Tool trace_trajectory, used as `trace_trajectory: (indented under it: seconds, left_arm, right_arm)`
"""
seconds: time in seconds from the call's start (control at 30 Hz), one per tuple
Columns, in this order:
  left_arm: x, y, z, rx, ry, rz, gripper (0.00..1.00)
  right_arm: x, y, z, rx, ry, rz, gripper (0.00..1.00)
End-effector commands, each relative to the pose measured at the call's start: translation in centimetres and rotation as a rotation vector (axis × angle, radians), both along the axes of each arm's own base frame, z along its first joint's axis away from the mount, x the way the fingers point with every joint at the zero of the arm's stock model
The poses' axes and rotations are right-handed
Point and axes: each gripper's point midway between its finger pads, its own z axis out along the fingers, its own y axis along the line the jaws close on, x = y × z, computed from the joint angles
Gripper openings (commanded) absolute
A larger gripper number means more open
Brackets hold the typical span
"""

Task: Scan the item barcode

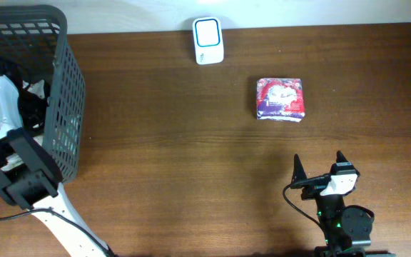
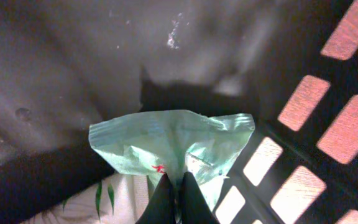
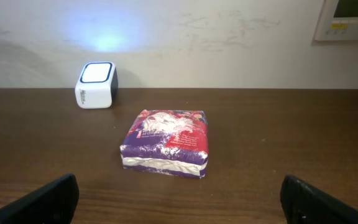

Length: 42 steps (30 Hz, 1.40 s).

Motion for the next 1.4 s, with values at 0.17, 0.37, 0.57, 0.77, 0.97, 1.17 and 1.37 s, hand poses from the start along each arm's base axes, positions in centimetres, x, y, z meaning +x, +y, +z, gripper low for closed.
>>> trace_trajectory:
  seconds: [0.17, 0.37, 0.57, 0.77, 0.97, 1.17, 1.37]
  left_arm:
    - [2.1, 3.3, 5.1, 0.027, -0.109, 0.166, 0.00]
    - [3.7, 4.3, 12.2, 0.070, -0.266, 0.186, 0.00]
    - [4.6, 4.1, 16.7, 0.087, -0.387, 0.196, 0.00]
    - [4.4, 2.7, 14.5, 0.048, -0.308, 0.177, 0.58]
    - [4.5, 2.5, 8.6, 0.000, -0.167, 0.176, 0.64]
    - [3.2, 4.0, 2.9, 0.057, 0.006, 0.229, 0.64]
    - [2.7, 4.3, 1.6, 0.041, 0.040, 0.241, 0.47]
  right_arm:
    - [0.0, 0.0, -0.3, 0.003, 0.006, -0.001, 0.99]
    - [0.0, 0.0, -0.3, 0.003, 0.006, -0.001, 0.99]
    - [0.0, 0.0, -0.3, 0.003, 0.006, -0.001, 0.99]
    - [0.0, 0.0, -0.3, 0.004, 0.006, -0.001, 0.99]
    - [0.0, 0.0, -0.3, 0.003, 0.006, -0.001, 0.99]
    - [0.0, 0.0, -0.3, 0.003, 0.006, -0.001, 0.99]
    - [0.0, 0.0, -0.3, 0.003, 0.006, -0.001, 0.99]
